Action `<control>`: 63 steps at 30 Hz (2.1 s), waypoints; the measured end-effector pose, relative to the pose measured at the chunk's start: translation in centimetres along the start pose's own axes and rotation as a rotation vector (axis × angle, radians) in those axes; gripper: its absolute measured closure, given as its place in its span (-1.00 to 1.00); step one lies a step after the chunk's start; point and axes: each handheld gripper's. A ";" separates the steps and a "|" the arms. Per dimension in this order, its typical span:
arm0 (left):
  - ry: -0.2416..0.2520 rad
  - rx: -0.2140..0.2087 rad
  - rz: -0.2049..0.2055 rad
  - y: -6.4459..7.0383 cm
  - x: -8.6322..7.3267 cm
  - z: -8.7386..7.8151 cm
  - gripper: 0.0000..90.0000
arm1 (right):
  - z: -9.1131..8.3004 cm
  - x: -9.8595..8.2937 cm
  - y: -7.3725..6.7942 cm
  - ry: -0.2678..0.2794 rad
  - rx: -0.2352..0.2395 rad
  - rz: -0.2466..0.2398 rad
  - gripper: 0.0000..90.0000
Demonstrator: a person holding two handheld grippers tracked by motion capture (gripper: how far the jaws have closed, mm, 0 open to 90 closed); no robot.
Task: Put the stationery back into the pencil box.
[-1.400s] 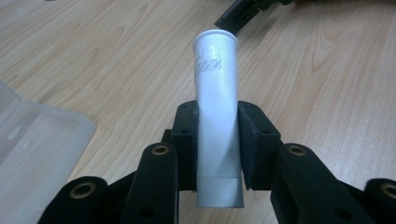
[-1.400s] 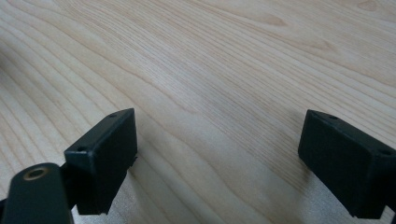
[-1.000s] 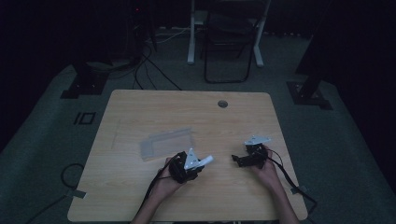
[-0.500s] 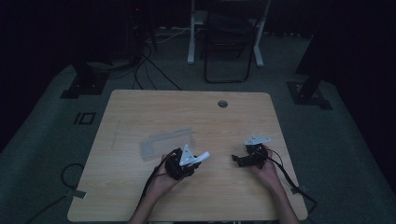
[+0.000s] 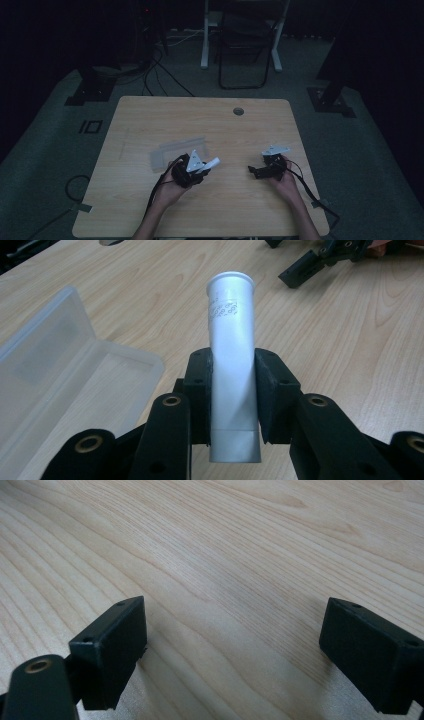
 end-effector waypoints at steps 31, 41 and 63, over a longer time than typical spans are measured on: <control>-0.021 0.034 -0.038 -3.4 -0.6 0.1 0.57 | 0.0 0.0 0.0 0.000 0.000 0.000 -0.74; -0.038 0.052 -0.056 -4.5 -0.9 0.3 0.57 | 0.0 0.0 0.0 0.000 0.000 -0.001 -0.74; -0.056 0.076 -0.079 -6.1 -1.9 0.5 0.57 | 0.0 0.0 0.0 0.000 0.000 0.000 -0.74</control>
Point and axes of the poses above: each handheld gripper's, and its own axes: z roughly forward along the jaws, x roughly out of its top, y roughly to its right, and after that the axes turned 3 degrees about z, right-handed
